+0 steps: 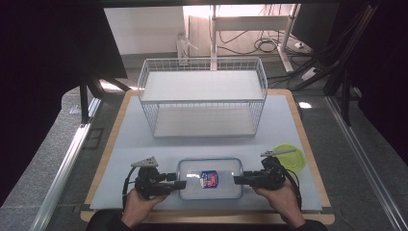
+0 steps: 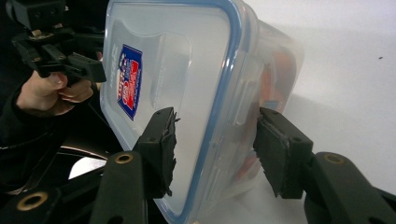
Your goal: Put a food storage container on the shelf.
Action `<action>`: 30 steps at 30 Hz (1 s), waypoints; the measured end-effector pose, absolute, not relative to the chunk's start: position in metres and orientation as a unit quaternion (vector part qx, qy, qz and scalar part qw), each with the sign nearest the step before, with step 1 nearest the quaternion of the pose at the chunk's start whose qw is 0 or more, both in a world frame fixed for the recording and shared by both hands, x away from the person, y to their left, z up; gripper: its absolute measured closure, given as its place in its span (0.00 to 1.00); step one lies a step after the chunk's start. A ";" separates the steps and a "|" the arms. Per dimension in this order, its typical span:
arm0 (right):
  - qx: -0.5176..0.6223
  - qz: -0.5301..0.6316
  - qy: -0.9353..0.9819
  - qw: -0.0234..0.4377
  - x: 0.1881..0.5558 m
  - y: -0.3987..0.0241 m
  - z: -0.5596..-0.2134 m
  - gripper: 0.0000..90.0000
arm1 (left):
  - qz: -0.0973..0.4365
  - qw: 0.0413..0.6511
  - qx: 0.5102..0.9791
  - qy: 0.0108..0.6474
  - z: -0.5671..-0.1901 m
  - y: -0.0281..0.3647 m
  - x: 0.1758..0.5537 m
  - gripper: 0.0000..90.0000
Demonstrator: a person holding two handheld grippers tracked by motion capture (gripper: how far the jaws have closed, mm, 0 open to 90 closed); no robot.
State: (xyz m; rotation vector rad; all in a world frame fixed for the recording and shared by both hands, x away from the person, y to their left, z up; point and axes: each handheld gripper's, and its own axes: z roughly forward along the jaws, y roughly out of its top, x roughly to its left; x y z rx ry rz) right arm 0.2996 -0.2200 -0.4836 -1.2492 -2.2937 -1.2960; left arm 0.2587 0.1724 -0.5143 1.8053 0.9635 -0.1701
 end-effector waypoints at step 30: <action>-0.393 -0.503 -0.769 0.036 0.319 -0.208 -0.424 0.59 | -0.011 0.545 0.744 0.387 -0.447 0.186 0.289 0.57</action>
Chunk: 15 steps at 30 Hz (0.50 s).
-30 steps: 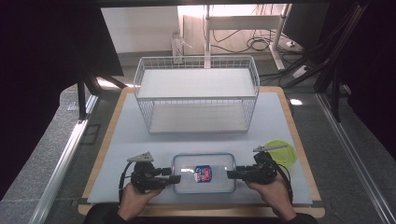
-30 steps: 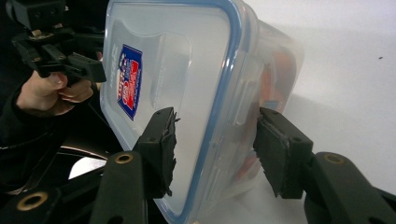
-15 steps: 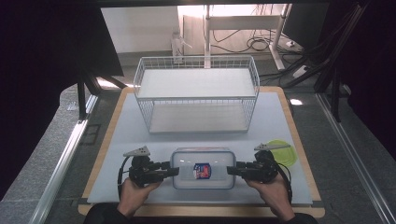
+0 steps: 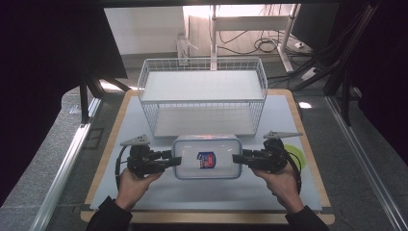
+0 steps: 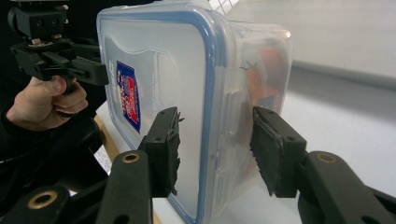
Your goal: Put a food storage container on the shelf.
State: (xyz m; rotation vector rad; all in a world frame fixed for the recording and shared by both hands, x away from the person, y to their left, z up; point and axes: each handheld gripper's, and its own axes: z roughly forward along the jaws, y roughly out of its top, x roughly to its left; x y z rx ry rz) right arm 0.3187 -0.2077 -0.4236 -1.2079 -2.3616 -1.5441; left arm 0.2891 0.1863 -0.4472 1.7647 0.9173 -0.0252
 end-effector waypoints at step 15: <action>-0.387 -0.521 -0.760 0.024 0.345 -0.201 -0.384 0.59 | 0.000 0.558 0.736 0.382 -0.408 0.193 0.315 0.57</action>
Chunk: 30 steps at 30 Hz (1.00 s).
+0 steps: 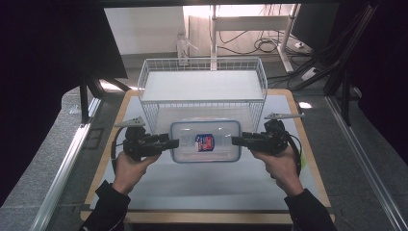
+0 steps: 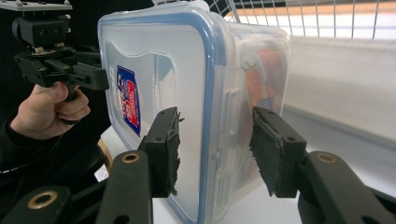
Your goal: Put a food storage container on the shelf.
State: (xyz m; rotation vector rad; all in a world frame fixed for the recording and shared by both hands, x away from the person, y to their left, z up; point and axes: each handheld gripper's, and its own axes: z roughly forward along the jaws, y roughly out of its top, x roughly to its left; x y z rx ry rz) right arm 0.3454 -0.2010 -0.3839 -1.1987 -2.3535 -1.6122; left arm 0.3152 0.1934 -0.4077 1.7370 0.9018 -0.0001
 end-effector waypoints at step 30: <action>-0.388 -0.556 -0.735 -0.009 0.417 -0.187 -0.301 0.59 | 0.012 0.585 0.723 0.367 -0.328 0.210 0.397 0.58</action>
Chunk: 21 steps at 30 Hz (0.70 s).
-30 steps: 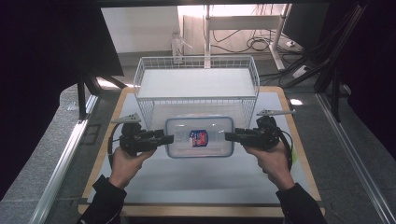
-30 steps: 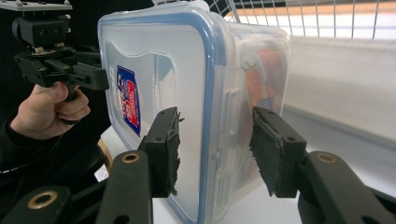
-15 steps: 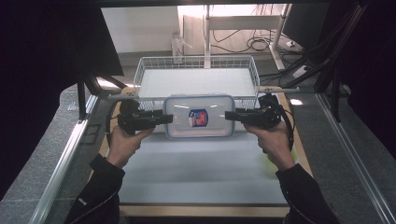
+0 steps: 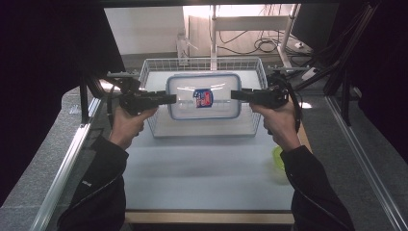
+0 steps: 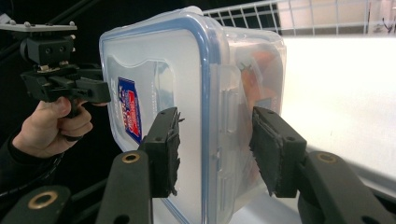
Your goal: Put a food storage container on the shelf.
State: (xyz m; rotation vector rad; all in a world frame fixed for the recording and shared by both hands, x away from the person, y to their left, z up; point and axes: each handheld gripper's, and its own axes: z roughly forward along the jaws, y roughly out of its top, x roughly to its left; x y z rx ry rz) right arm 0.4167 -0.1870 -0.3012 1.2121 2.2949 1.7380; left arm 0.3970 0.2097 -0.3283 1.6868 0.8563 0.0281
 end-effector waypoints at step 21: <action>0.410 0.564 0.717 -0.010 0.475 -0.180 -0.294 0.58 | 0.017 0.584 0.714 0.385 -0.315 0.215 0.450 0.57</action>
